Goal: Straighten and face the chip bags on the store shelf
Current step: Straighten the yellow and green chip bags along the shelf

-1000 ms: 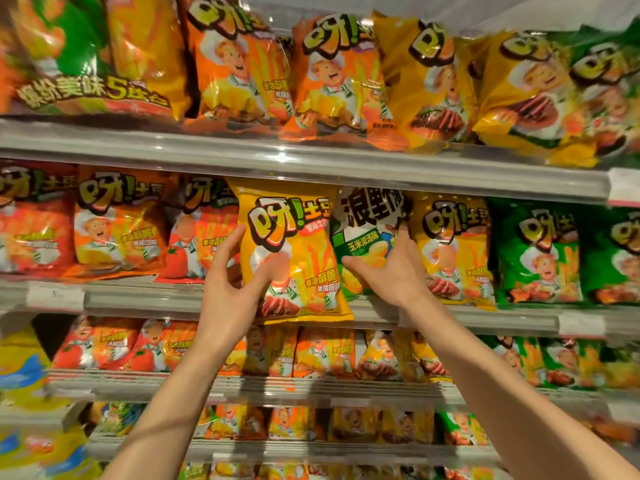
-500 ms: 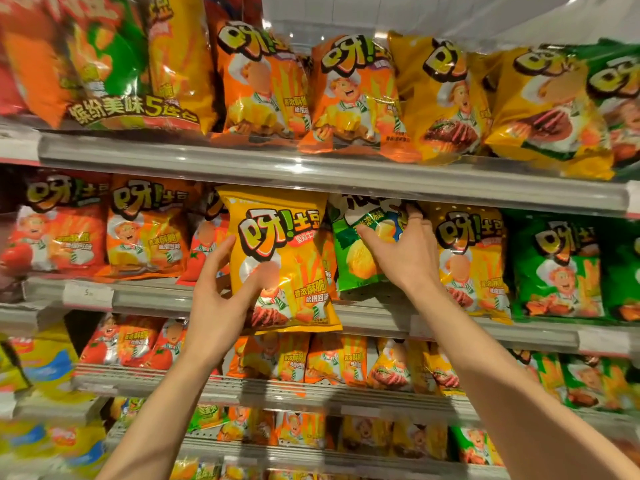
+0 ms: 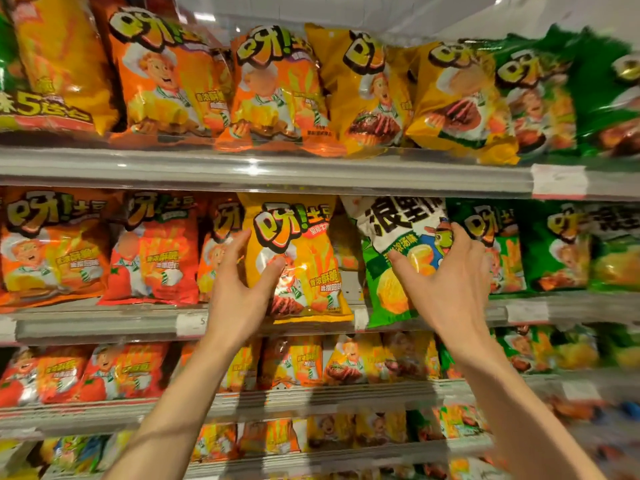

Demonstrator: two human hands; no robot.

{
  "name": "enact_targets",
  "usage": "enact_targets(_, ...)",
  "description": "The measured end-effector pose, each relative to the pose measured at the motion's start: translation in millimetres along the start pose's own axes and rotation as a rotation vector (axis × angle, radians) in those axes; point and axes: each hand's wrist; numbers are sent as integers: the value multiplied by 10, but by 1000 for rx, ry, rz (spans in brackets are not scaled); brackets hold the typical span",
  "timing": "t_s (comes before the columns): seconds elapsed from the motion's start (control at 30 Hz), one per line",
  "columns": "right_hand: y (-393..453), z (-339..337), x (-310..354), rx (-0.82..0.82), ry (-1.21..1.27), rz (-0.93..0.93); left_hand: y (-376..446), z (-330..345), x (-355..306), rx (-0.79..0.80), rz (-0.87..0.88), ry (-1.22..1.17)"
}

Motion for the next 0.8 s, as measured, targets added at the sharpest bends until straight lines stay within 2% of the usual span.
enact_targets(0.2,-16,-79,-331,3,48,76,259,394,-5,33,34,120)
enact_targets(0.47,4,-63,-463,39,118,110,370,728,51,79,49,332)
enact_targets(0.7,-4,-107,-509,67,208,148,288,807,116,102,60,423)
enact_targets(0.8,-18,-135,-496,79,247,154,209,745,119,79,81,386)
Point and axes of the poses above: each hand's wrist, its own y-axis towards the middle knuckle, its own z-axis out of the palm, x = y × z, and after that the axes turned 4 degrees about -z, right-handed
